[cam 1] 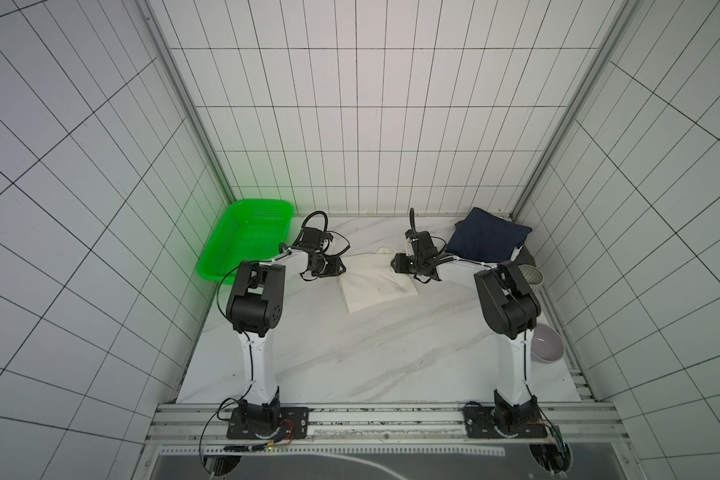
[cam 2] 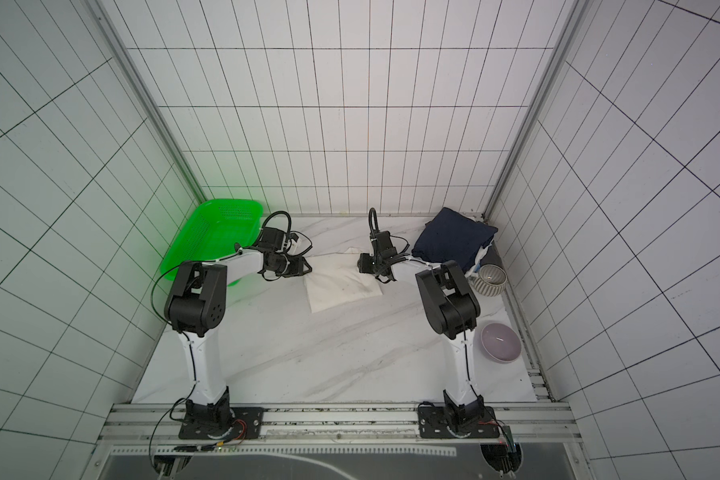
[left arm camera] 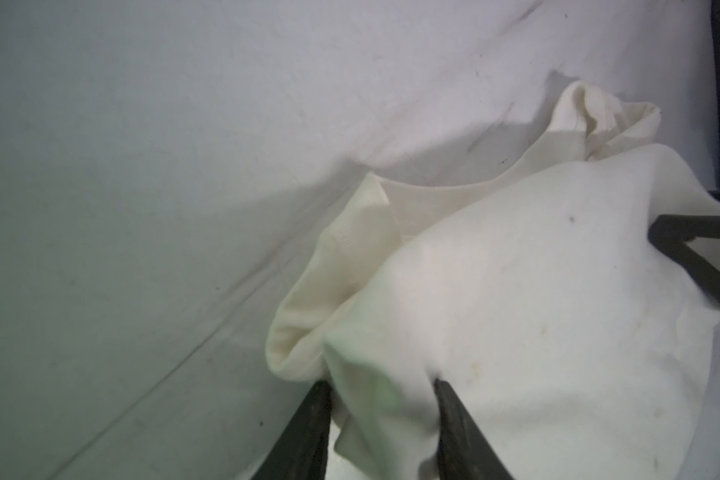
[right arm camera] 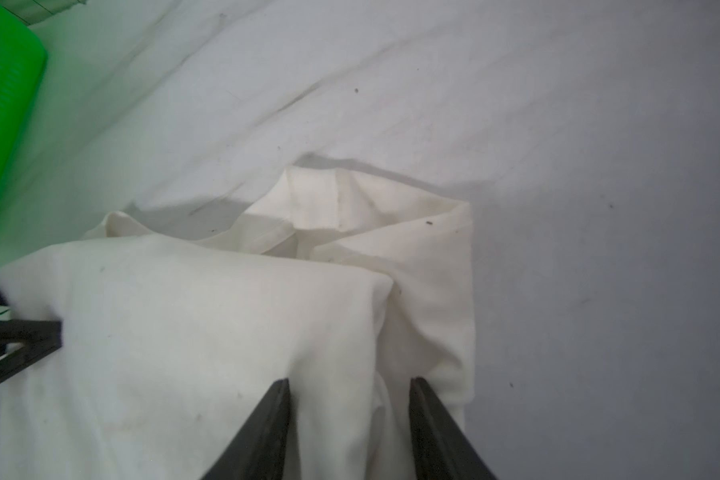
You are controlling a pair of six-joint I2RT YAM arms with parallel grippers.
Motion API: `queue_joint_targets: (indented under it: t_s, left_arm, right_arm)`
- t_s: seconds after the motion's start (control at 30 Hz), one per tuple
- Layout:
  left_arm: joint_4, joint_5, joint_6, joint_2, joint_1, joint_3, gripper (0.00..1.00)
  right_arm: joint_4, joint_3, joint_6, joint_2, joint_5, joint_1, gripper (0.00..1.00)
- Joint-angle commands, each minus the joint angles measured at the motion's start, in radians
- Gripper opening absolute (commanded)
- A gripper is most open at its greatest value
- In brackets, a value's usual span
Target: Fold and stack the t-shirts
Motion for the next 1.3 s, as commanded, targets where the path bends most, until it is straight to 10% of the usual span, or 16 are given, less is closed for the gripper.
queue_joint_targets:
  t_s: [0.0,0.33,0.5,0.6,0.77,1.0,1.27]
  left_arm:
    - [-0.008,0.000,0.018,-0.002,0.008,-0.019,0.42]
    - [0.005,0.038,0.028,0.004,0.033,-0.025,0.42]
    - [0.015,0.041,0.026,-0.007,0.046,-0.036,0.42]
    - [0.016,0.042,0.026,-0.009,0.048,-0.042,0.42]
    - [0.008,0.013,0.025,-0.026,0.052,-0.055,0.42]
    - [-0.001,-0.037,-0.005,-0.115,0.055,-0.078,0.46]
    - [0.028,-0.125,-0.069,-0.208,0.040,-0.056,0.59]
  right_arm:
    - [-0.126,0.169,-0.047,0.077,0.108,0.004,0.45]
    - [-0.071,0.237,-0.210,0.059,0.148,0.030,0.04]
    - [-0.002,0.217,-0.237,0.038,0.152,0.030,0.09]
    - [0.008,0.218,-0.242,0.086,0.162,0.018,0.37]
    - [-0.056,0.253,-0.236,0.134,0.175,-0.013,0.54]
    - [-0.116,0.098,-0.196,-0.146,0.261,0.013,0.76]
    - [0.056,-0.131,-0.069,-0.224,0.105,0.104,0.42]
